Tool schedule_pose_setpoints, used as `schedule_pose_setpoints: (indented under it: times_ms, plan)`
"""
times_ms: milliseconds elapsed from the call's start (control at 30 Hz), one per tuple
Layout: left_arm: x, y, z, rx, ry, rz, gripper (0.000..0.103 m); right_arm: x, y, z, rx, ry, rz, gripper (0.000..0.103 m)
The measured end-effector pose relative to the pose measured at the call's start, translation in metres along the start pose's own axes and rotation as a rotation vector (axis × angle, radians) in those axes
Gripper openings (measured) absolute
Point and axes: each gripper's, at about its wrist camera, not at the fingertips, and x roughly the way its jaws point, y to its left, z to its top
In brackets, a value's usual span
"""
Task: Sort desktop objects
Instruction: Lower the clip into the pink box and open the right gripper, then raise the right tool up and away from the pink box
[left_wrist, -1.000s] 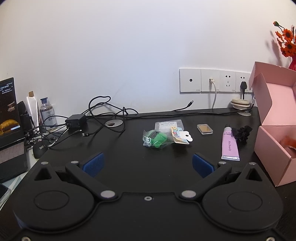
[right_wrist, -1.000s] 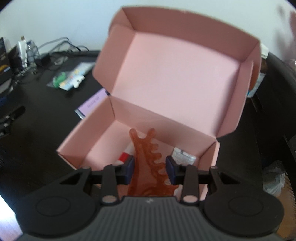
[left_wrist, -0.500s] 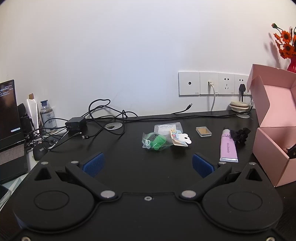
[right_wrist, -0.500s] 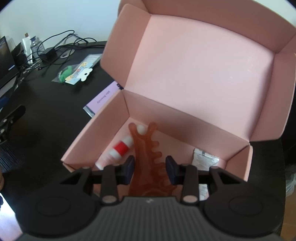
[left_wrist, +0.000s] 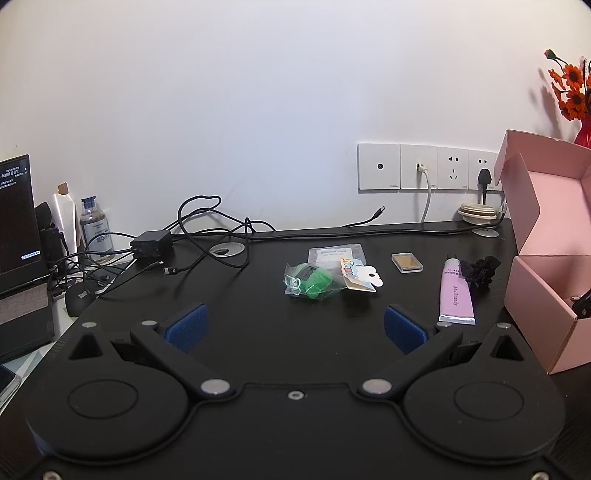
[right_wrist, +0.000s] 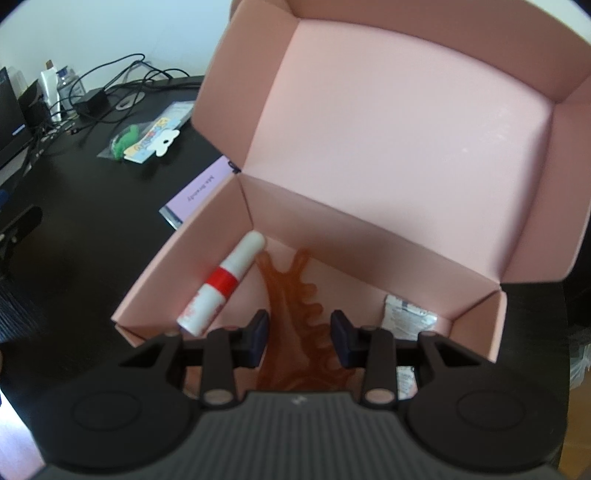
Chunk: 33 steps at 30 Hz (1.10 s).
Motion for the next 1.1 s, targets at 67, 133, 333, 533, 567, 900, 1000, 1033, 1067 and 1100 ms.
schedule_pose_setpoints:
  times_ms: [67, 133, 333, 533, 567, 900, 1000, 1033, 1067, 1100]
  plan:
    - [0.000, 0.000, 0.000, 0.002, 0.002, -0.001, 0.103, 0.000, 0.000, 0.000, 0.000, -0.003, 0.004, 0.036]
    - [0.001, 0.000, 0.000, 0.001, 0.004, -0.003, 0.103, 0.001, 0.000, 0.000, 0.001, -0.006, 0.007, 0.036]
    - [0.002, 0.001, 0.001, -0.006, 0.008, -0.004, 0.103, 0.001, 0.002, 0.000, 0.009, -0.015, -0.001, 0.036]
    - [0.002, 0.001, 0.001, -0.004, 0.012, -0.002, 0.103, -0.008, 0.002, -0.003, 0.001, -0.079, -0.022, 0.056]
    - [0.002, 0.001, 0.001, -0.003, 0.013, -0.002, 0.103, -0.011, 0.002, -0.004, -0.002, -0.099, -0.029, 0.071]
    - [0.003, -0.002, 0.000, 0.011, 0.017, 0.002, 0.103, -0.058, -0.001, -0.020, 0.032, -0.338, -0.028, 0.102]
    - [0.003, -0.003, 0.000, 0.017, 0.019, -0.001, 0.103, -0.070, 0.001, -0.032, 0.085, -0.425, -0.044, 0.102]
    - [0.003, -0.003, 0.000, 0.020, 0.019, -0.002, 0.103, -0.074, 0.003, -0.037, 0.113, -0.454, -0.075, 0.102]
    - [0.003, -0.004, 0.000, 0.023, 0.020, -0.002, 0.103, -0.077, 0.005, -0.042, 0.130, -0.480, -0.096, 0.102]
    - [0.003, -0.004, 0.000, 0.025, 0.020, -0.002, 0.103, -0.081, 0.008, -0.049, 0.148, -0.521, -0.104, 0.102]
